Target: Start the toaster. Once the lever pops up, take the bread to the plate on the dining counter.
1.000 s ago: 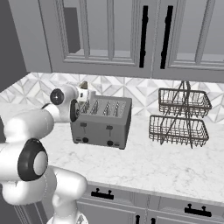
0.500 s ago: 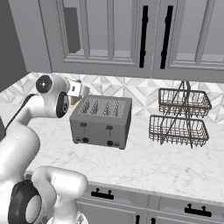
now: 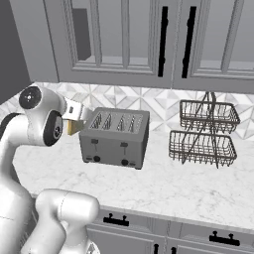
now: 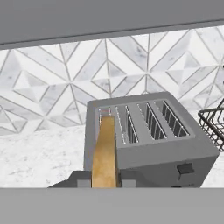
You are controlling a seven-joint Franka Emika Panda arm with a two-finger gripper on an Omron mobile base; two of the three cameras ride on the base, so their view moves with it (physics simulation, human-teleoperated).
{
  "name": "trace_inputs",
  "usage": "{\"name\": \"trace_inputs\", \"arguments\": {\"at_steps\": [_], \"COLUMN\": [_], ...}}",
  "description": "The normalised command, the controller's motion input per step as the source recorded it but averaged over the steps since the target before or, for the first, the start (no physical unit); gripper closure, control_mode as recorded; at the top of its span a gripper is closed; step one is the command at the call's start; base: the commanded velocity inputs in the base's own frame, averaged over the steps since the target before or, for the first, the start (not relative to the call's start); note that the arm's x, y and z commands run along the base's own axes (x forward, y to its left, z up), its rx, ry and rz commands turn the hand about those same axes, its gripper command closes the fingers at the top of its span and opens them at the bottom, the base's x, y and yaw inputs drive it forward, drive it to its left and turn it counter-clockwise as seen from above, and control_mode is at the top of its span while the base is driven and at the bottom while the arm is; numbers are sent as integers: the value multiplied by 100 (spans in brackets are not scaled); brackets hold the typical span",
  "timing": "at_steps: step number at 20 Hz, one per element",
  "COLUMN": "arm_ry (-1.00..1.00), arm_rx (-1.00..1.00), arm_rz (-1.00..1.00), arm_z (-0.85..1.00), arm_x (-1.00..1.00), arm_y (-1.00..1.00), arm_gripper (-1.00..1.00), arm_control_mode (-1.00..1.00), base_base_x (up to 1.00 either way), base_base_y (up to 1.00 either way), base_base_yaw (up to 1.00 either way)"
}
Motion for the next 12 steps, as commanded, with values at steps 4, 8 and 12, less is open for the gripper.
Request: {"name": "trace_inputs", "arguments": {"at_steps": [4,8,12], "arm_ry": [7,6,5], "arm_rx": [0,0,0], "arm_rz": [0,0,0], "arm_z": [1,9,0], "arm_x": [-88,-84,-76], "arm_y": [-23,-16,-8], "arm_gripper": [100,100,100], "arm_control_mode": [-100,-100,-100], "base_base_x": [0,0,0], "base_base_y": [0,0,0], "base_base_yaw": [0,0,0]}}
